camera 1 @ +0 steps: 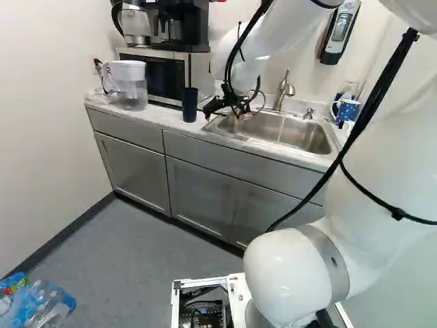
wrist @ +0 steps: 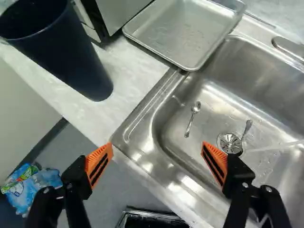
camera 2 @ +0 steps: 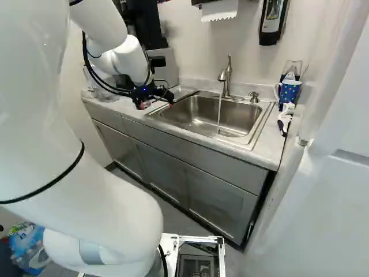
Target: Rinse the cup and place it in the tray
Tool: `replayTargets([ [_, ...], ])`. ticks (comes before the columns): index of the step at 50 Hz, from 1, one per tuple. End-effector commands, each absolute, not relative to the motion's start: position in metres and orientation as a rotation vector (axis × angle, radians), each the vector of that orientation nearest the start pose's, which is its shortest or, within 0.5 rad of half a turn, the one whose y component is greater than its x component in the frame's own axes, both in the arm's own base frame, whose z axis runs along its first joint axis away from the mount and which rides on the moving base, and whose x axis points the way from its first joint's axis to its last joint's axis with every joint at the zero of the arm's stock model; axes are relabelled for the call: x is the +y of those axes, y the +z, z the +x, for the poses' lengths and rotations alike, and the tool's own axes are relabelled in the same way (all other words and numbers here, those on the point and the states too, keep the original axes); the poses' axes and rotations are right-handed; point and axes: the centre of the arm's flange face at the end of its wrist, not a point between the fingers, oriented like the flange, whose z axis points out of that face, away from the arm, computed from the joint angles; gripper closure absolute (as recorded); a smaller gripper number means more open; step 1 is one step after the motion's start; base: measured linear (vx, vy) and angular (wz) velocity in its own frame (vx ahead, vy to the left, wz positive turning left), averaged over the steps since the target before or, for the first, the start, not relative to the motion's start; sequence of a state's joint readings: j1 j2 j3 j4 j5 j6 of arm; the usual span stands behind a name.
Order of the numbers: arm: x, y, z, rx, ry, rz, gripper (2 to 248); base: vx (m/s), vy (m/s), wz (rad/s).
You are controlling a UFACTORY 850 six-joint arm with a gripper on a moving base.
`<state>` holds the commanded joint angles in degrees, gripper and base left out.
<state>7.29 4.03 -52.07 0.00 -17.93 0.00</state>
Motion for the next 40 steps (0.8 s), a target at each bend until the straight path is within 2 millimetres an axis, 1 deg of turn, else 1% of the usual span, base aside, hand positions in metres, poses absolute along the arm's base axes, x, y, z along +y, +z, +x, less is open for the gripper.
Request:
replayTargets([
  [14,0.083,0.570,0.476,-0.250,-1.016,-2.902,3,0.000,0.000,0.000],
  [28,0.105,0.573,0.496,-0.299,-1.079,-2.857,3,0.000,0.000,0.000],
  [40,0.116,0.577,0.502,-0.319,-1.161,-2.808,3,0.000,0.000,0.000],
])
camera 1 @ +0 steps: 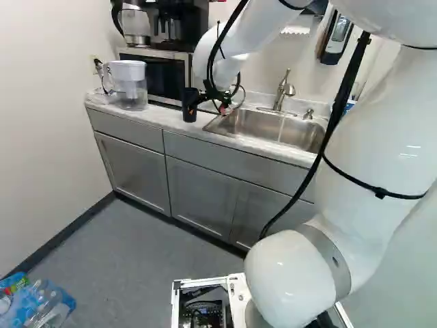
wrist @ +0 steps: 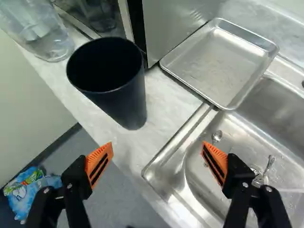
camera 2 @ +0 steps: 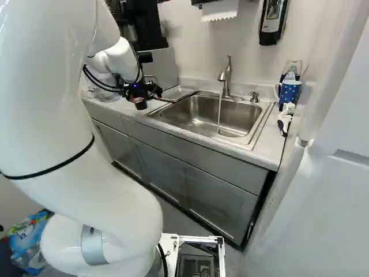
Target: Rinse the cup and place it in the tray
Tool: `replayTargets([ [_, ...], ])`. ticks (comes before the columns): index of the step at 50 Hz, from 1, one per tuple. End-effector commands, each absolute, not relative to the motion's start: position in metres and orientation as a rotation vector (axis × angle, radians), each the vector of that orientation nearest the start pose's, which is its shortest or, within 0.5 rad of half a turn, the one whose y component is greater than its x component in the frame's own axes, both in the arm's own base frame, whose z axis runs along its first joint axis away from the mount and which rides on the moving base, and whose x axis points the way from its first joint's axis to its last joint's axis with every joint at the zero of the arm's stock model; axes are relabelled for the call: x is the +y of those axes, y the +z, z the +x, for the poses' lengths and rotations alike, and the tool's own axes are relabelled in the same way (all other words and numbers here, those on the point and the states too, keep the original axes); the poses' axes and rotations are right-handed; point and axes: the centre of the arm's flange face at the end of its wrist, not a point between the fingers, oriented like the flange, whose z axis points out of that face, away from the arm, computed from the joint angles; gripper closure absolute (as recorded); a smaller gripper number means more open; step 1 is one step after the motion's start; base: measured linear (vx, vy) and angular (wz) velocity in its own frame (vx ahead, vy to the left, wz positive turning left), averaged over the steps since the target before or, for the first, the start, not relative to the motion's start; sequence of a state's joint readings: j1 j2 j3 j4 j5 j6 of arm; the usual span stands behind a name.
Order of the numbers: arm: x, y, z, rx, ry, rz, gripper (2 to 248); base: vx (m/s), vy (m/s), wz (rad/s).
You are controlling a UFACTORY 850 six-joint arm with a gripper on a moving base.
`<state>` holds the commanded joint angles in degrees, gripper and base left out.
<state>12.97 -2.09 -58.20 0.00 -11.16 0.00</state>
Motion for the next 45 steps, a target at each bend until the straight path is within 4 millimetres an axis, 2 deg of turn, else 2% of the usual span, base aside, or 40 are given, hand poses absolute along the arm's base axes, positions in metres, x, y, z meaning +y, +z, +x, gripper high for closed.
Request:
replayTargets([
  [32,0.124,0.589,0.512,-0.318,-1.396,-2.673,3,0.000,0.000,0.000],
  [45,0.133,0.595,0.516,-0.330,-1.490,-2.602,3,0.000,0.000,0.000],
])
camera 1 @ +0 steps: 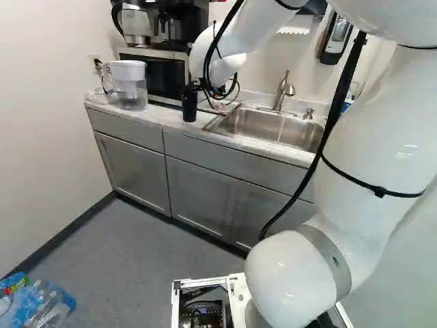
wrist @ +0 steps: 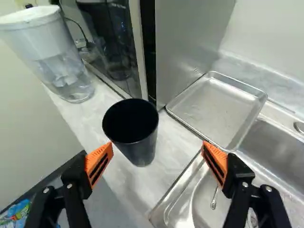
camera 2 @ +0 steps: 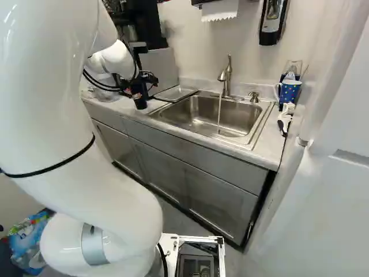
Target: Rinse the cup and place it in the tray
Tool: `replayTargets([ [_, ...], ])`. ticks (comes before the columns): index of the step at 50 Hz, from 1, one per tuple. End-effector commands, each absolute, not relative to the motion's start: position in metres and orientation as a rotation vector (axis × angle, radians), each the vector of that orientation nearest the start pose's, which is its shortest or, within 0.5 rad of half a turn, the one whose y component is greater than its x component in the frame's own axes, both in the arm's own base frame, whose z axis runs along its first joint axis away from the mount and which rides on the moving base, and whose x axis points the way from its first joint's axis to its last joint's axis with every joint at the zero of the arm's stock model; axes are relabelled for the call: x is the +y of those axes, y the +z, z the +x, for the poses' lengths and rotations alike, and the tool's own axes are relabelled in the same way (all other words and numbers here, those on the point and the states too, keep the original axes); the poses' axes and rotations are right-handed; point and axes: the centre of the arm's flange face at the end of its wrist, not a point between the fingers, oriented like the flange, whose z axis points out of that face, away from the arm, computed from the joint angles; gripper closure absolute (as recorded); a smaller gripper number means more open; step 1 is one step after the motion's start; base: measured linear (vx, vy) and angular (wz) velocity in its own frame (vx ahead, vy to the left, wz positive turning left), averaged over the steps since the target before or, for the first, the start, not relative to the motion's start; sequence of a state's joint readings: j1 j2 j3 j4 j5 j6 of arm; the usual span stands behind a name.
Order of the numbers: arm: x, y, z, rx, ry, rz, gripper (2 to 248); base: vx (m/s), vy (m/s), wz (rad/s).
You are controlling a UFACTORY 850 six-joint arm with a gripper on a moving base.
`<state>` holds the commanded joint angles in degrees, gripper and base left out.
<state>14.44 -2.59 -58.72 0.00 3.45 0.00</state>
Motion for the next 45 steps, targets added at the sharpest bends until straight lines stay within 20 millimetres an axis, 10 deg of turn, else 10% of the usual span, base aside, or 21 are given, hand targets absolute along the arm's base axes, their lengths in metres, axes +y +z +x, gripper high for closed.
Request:
replayTargets([
  [45,0.169,0.605,0.514,-0.390,-1.635,-2.444,3,0.000,0.000,0.000],
])
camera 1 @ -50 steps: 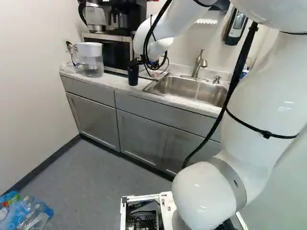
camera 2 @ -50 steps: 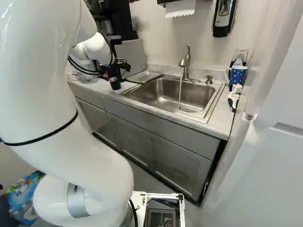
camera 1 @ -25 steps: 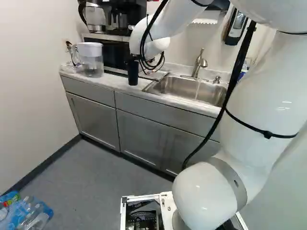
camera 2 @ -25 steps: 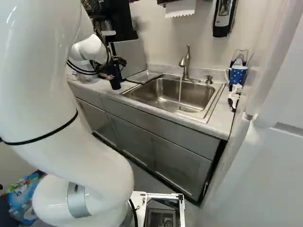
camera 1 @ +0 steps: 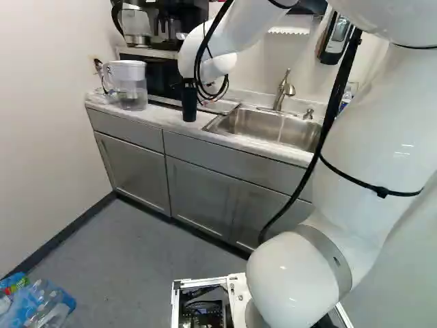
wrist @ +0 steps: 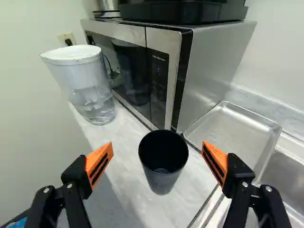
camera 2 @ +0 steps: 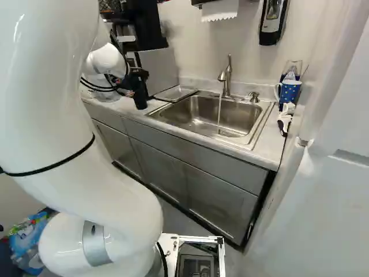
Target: Rinse the cup and place it in the tray
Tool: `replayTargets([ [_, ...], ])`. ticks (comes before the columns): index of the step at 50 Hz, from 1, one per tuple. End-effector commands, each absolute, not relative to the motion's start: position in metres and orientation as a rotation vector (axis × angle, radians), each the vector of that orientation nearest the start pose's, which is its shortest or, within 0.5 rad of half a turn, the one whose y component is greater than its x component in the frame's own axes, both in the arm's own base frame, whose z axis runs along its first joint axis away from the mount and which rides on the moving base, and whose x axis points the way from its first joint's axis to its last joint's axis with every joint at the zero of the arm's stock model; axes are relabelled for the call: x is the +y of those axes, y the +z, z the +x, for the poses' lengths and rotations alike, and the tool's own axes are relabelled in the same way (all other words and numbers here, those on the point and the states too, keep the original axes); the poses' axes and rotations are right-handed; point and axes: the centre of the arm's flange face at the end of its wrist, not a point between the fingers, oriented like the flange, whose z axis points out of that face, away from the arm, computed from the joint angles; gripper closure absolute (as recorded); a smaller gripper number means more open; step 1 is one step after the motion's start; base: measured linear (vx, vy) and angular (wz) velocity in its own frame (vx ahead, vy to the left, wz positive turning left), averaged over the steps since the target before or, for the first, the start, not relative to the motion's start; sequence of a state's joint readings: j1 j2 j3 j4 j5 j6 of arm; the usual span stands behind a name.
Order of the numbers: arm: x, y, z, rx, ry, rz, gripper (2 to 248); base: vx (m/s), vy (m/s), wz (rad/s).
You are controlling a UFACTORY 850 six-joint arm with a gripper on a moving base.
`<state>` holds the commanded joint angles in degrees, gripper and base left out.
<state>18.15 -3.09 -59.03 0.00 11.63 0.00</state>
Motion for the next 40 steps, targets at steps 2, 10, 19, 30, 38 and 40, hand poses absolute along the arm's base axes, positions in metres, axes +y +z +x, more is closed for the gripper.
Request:
replayTargets([
  [2,0.169,0.603,0.514,-0.391,-1.631,-2.446,3,0.000,0.000,0.000],
  [10,0.169,0.595,0.516,-0.393,-1.614,-2.460,3,0.000,0.000,0.000],
  [19,0.170,0.585,0.517,-0.396,-1.592,-2.477,3,0.000,0.000,0.000],
  [30,0.170,0.573,0.520,-0.398,-1.576,-2.489,3,0.000,0.000,0.000],
  [38,0.171,0.565,0.522,-0.399,-1.566,-2.496,3,0.000,0.000,0.000],
  [40,0.171,0.563,0.522,-0.399,-1.565,-2.497,3,0.000,0.000,0.000],
])
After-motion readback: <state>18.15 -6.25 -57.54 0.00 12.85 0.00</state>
